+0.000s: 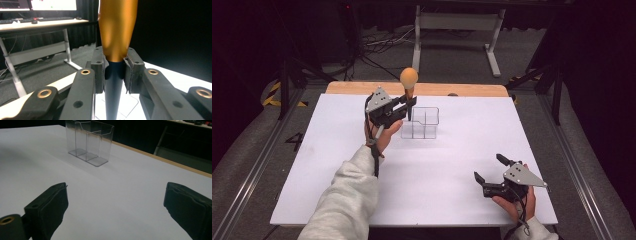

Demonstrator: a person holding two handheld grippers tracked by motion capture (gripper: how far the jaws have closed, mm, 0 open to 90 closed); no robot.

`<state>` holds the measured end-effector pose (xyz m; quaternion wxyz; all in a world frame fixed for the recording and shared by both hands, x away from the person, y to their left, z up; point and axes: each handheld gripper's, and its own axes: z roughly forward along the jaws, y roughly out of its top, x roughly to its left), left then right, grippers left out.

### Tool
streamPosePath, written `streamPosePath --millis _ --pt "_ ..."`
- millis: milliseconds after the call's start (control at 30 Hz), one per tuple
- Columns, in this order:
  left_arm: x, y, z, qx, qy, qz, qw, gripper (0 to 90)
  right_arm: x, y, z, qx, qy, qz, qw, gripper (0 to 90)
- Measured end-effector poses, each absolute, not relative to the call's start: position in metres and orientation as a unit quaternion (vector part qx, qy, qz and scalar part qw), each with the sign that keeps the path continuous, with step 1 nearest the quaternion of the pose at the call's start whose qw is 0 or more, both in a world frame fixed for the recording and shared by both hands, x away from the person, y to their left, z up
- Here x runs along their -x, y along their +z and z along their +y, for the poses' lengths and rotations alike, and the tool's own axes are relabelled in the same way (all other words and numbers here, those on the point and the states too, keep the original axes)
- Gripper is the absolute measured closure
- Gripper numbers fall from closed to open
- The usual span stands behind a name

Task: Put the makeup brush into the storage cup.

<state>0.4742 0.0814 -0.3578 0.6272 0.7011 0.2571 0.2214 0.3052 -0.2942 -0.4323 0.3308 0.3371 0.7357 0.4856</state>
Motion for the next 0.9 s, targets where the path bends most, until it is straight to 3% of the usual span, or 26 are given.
streamPosePath --millis 900 --pt "-0.505 -0.365 0.025 -0.712 0.228 0.254 0.614 73.2 -0.304 -0.432 -0.296 -0.335 0.491 0.733 0.33 6.1"
